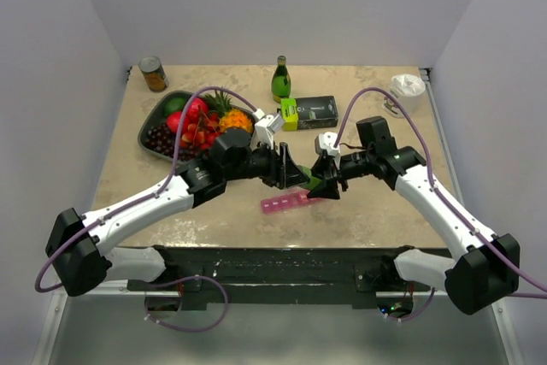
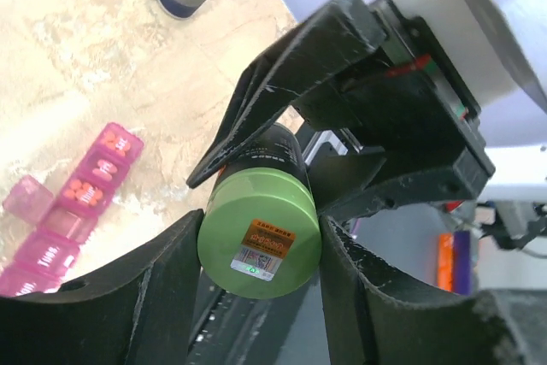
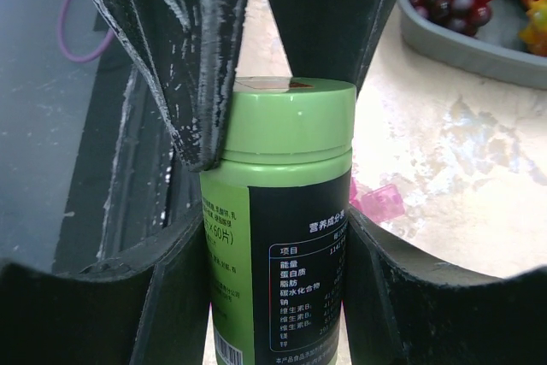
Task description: Sort the pills into containers
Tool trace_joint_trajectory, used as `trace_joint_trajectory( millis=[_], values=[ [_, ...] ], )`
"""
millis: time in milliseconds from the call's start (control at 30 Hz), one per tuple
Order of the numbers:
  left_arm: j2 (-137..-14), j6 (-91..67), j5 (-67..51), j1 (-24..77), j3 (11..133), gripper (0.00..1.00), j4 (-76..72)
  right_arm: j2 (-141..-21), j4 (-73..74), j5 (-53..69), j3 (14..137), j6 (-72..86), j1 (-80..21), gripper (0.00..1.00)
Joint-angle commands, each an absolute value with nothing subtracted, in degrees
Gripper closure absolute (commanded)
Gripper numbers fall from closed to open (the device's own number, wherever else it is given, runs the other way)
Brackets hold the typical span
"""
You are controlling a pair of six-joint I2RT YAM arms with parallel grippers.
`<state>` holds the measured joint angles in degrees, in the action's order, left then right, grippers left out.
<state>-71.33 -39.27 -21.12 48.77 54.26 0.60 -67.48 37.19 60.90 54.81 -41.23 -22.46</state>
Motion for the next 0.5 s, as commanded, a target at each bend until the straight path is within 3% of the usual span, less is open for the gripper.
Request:
trace_joint_trajectory(
  millis=[0,167,233,267,367,467],
  values=[
    [-72.3,-54.4,-16.4,48.4,60.0,1.0,6.8,-64.6,32.5,57.8,54.0,-39.6,-22.6,1.0],
    [-74.9,-66.1,-17.1,48.3,63.8,1.0,12.2,-64.5,30.9,56.4,53.4,-37.8,-22.6,1.0],
    [-73.7,-67.0,-18.3,48.4,63.4,0.79,7.8,-64.6,30.7,56.6,53.3,-37.6,-22.6,1.0],
    [-73.3,-66.5,-18.2,48.3,63.5,0.55,7.4,-64.6,30.7,56.6,53.3,-37.6,-22.6,1.0],
    [-71.9,-62.2,-17.6,48.1,64.0,0.14,7.8,-64.6,30.6,57.0,53.3,-37.5,-22.5,1.0],
    [-70.8,-57.5,-20.6,46.5,63.1,0.02,7.8,-64.7,30.7,57.6,53.3,-37.5,-22.4,1.0]
  ],
)
